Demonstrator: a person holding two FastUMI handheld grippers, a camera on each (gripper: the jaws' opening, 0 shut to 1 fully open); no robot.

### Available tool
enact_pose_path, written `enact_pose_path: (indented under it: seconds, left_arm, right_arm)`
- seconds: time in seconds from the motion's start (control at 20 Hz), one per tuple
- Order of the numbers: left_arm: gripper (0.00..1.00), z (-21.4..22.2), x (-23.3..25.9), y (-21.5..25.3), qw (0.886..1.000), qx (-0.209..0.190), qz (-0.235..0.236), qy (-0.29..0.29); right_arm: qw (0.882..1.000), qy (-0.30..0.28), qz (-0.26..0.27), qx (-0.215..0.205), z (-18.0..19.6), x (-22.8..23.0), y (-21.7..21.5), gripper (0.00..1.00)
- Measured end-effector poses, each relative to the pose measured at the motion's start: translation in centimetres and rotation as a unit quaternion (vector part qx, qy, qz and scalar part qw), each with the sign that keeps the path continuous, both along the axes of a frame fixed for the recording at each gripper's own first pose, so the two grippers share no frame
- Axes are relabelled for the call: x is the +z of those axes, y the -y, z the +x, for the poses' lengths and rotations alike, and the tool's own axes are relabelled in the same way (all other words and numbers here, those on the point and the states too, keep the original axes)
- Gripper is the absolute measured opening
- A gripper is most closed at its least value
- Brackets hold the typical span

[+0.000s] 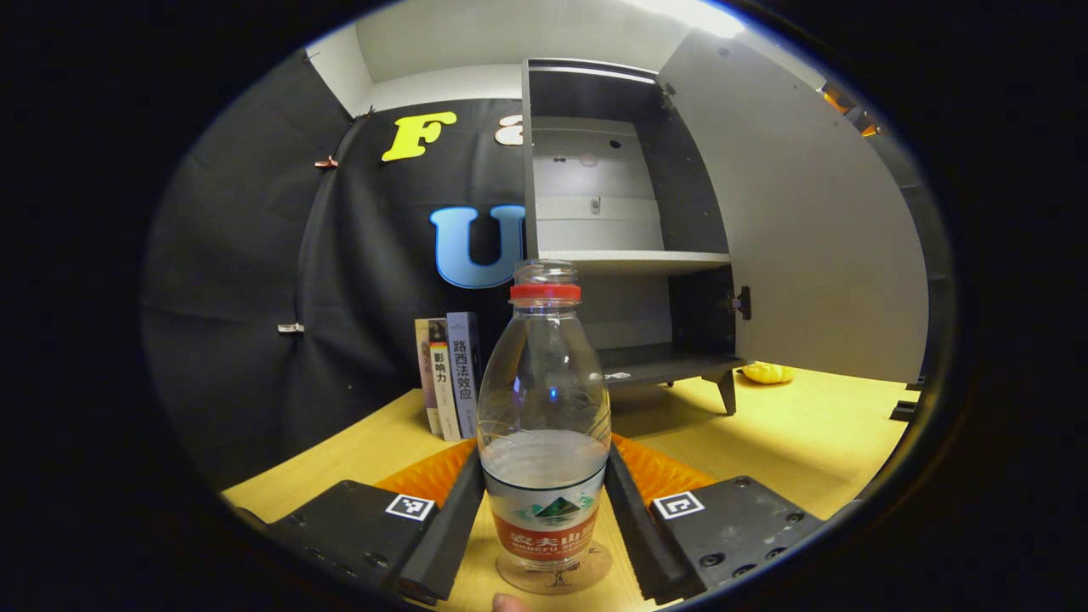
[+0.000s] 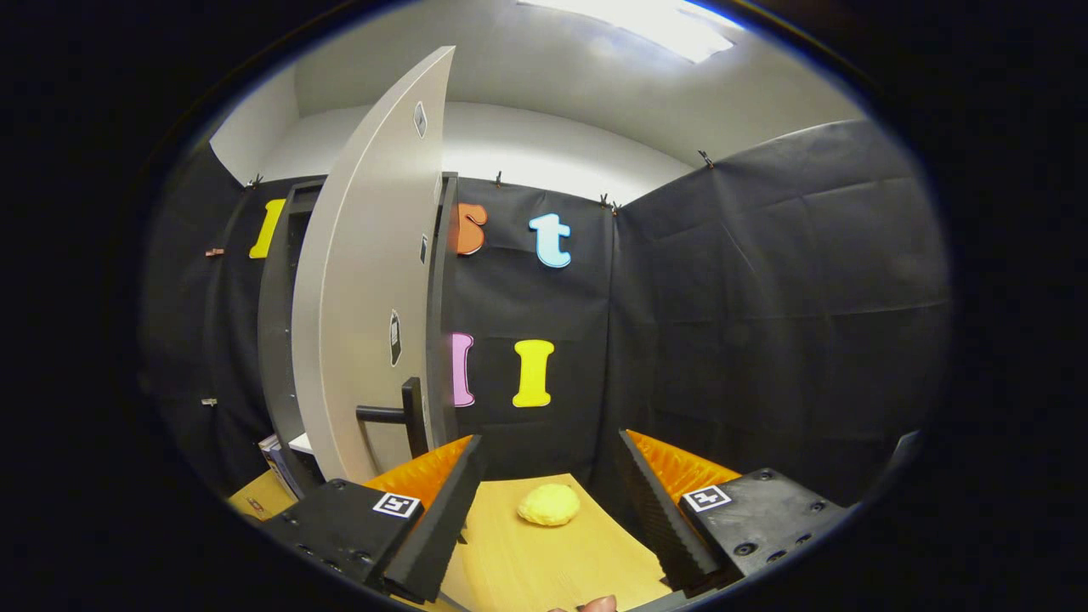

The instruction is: Open the cabinet door with the right hand, grasp the bottle in the cabinet with the left hand and place it on the coaster, then close the cabinet door with the right hand.

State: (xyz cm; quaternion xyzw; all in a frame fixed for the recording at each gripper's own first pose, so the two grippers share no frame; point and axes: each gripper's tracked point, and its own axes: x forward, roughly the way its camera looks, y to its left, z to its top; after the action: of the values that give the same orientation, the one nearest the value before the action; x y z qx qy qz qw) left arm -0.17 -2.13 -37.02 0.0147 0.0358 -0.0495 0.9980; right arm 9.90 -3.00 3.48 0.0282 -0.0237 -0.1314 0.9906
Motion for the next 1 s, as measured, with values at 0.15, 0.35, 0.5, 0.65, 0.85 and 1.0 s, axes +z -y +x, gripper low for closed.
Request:
enact_pose_path:
  seconds: [0.15, 0.35, 0.5, 0.65, 0.85, 1.0]
  left_arm:
    - [0.8, 0.1, -1.3, 0.0, 1.0, 0.003, 0.001, -0.007]
    - [0.8, 0.2, -1.9, 0.2, 1.0, -0.002, 0.009, -0.015]
    - [0.86, 0.1, -1.5, 0.5, 1.0, -0.007, 0.005, -0.019]
    - [0.93, -0.1, -1.2, 0.3, 1.0, -0.001, 0.002, -0.028]
    - [0.93, -0.8, 0.2, -0.1, 0.999, 0.006, 0.001, -0.041]
    - [0.93, -1.5, 3.1, -0.4, 0.999, 0.018, -0.015, -0.046]
  right_arm:
    - [1.0, -0.007, 0.001, -0.003, 0.0, -0.3, -0.1, 0.96]
    - [1.0, -0.01, -0.005, -0.002, 0.0, -0.4, 0.0, 0.96]
    - [1.0, -0.011, 0.006, 0.001, -0.1, -0.7, -0.1, 0.96]
    - [1.0, -0.011, 0.004, 0.003, -0.1, -0.8, -0.2, 0.96]
    - [1.0, -0.009, -0.005, 0.007, 0.0, -0.7, -0.2, 0.96]
    - [1.0, -0.008, -0.015, 0.005, 0.1, -0.6, -0.1, 0.96]
